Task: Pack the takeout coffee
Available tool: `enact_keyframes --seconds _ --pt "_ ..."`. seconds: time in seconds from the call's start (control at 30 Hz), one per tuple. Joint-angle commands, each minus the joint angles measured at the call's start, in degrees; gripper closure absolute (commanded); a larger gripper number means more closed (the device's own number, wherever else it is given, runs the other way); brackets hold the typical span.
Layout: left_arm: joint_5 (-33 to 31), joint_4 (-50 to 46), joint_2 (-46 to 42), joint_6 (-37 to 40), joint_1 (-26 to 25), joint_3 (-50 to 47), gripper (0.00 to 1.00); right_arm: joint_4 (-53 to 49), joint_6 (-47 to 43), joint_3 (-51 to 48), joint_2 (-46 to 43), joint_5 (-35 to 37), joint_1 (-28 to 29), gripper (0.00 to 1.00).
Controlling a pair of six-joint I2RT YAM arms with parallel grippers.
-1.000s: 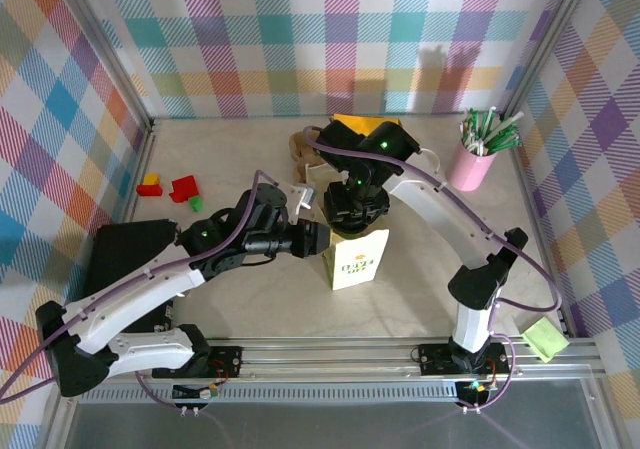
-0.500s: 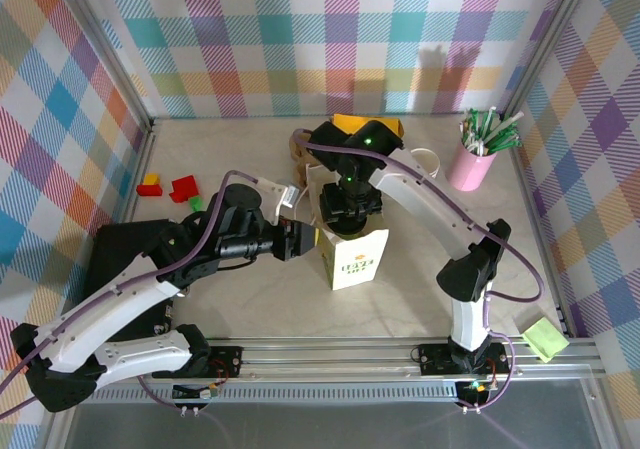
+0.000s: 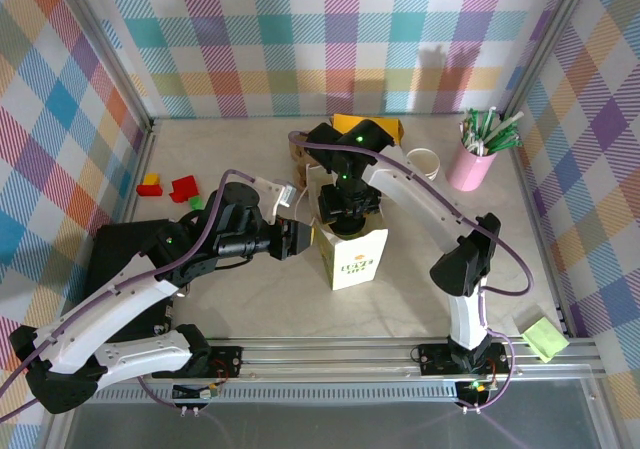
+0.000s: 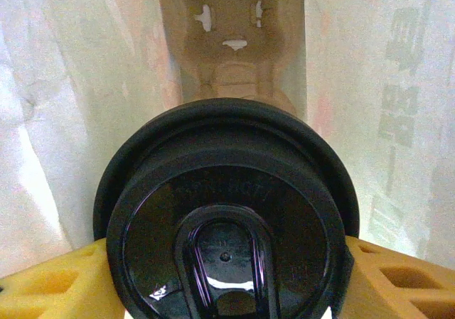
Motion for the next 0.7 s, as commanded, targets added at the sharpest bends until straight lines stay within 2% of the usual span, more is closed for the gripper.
enact_keyframes --seconds 0.0,0.67 --pt "-0.29 -0.33 -0.93 0.79 0.60 1.26 0.62 -2.05 -0.87 -0.93 -0.30 -0.29 -0.20 0.47" --pt "-0.45 0.80 -0.02 1.00 0.96 0.92 0.62 3.58 -1.01 -8.32 -2.40 -1.08 -0.46 0.47"
